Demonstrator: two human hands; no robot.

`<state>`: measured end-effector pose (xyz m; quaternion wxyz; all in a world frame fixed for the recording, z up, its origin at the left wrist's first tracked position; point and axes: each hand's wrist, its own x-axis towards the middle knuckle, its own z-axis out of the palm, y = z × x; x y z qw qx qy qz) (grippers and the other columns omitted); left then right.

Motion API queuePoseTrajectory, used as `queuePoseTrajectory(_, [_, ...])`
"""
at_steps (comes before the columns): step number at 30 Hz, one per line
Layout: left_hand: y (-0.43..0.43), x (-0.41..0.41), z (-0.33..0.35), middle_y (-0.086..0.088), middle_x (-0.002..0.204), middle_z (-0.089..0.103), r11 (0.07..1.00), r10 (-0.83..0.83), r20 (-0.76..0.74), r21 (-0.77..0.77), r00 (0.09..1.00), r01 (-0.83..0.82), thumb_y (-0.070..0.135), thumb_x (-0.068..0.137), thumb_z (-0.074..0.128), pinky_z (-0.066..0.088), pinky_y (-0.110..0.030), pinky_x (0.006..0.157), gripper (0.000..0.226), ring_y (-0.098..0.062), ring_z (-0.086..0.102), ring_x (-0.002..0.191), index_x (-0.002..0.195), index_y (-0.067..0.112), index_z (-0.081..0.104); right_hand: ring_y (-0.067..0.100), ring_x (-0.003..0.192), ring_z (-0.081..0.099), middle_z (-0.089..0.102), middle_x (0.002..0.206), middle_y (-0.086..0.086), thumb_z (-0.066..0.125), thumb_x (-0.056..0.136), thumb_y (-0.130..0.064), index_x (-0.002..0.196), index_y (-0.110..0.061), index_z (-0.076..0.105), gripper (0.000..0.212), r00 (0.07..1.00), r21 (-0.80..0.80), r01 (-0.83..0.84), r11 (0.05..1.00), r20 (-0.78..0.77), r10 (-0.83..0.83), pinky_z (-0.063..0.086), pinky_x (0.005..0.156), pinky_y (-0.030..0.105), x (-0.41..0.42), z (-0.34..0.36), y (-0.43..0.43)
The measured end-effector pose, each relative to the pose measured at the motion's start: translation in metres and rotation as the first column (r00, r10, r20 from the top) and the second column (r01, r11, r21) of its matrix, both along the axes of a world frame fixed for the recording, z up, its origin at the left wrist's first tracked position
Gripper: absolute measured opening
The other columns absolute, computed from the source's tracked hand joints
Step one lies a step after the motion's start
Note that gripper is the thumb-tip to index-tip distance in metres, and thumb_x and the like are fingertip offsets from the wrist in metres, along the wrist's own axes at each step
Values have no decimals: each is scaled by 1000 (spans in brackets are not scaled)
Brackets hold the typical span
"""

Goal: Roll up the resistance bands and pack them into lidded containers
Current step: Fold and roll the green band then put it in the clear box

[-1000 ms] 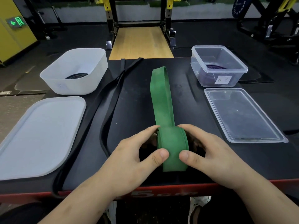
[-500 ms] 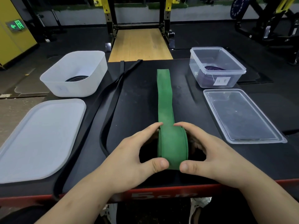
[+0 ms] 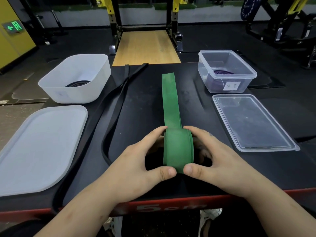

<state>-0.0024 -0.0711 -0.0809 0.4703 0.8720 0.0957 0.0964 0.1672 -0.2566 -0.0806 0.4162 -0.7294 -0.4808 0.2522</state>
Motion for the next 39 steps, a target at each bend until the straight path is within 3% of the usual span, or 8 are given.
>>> queuePoseTrajectory(8, [4, 10, -2, 28, 153, 41, 999, 41, 48, -14, 998, -41, 65, 82, 70, 36, -42, 118, 81, 0, 38, 144, 149, 61, 24, -1, 137, 49, 53, 146, -24, 69, 75, -74, 150, -60, 33, 84, 997, 26, 51, 998, 51, -52, 45, 111, 41, 3, 0, 10])
queuePoseTrajectory(11, [7, 13, -4, 28, 153, 42, 999, 42, 38, 10, 998, -42, 61, 82, 70, 35, -42, 119, 84, 1, 38, 144, 152, 57, 23, -15, 101, 59, 48, 149, -27, 73, 73, -74, 150, -65, 25, 92, 998, 9, 52, 999, 31, -52, 51, 93, 27, 6, 2, 10])
queuePoseTrajectory(13, [9, 16, -2, 30, 150, 45, 999, 46, 48, 9, 998, -47, 61, 84, 67, 37, -41, 118, 76, 3, 40, 142, 148, 62, 26, -4, 72, 61, 47, 147, -27, 79, 71, -69, 149, -69, 21, 97, 998, -6, 51, 999, 23, -51, 52, 73, 21, 6, 5, 9])
queuePoseTrajectory(18, [8, 19, 0, 32, 144, 50, 998, 59, 75, -7, 995, -59, 59, 87, 64, 40, -41, 115, 63, 1, 46, 138, 137, 72, 29, 6, 58, 54, 55, 142, -20, 76, 74, -61, 149, -64, 28, 90, 996, 8, 67, 998, 55, -67, 56, 67, 29, 6, 6, 14])
queuePoseTrajectory(21, [6, 17, 0, 28, 145, 52, 998, 68, 76, -16, 995, -67, 57, 87, 66, 40, -42, 115, 64, -3, 47, 138, 139, 69, 31, 4, 65, 58, 56, 140, -22, 80, 78, -60, 150, -62, 32, 86, 995, 23, 75, 997, 67, -76, 56, 71, 30, 5, 5, 11])
queuePoseTrajectory(26, [-1, 8, 2, 17, 142, 58, 999, 27, 52, -22, 998, -26, 54, 90, 67, 43, -44, 111, 64, -12, 53, 135, 147, 47, 40, 1, 122, 59, 54, 146, -20, 74, 77, -66, 151, -51, 37, 84, 999, 37, 30, 999, 32, -31, 49, 99, 33, 1, 1, 3])
queuePoseTrajectory(35, [-9, -4, -3, 23, 151, 47, 1000, 14, 29, 6, 999, -14, 63, 90, 61, 38, -42, 116, 72, -5, 42, 143, 154, 42, 34, 14, 128, 61, 62, 139, -11, 76, 78, -62, 144, -45, 48, 73, 999, 50, 16, 999, -42, -14, 52, 103, 44, -5, 1, -3])
queuePoseTrajectory(39, [-5, 1, 0, 29, 149, 48, 999, -21, 16, -25, 1000, 21, 63, 91, 58, 36, -40, 117, 72, 2, 41, 142, 155, 40, 33, 9, 135, 55, 57, 144, -16, 65, 73, -85, 149, -46, 43, 88, 999, 51, 44, 998, -9, -44, 47, 109, 44, -5, -2, 0])
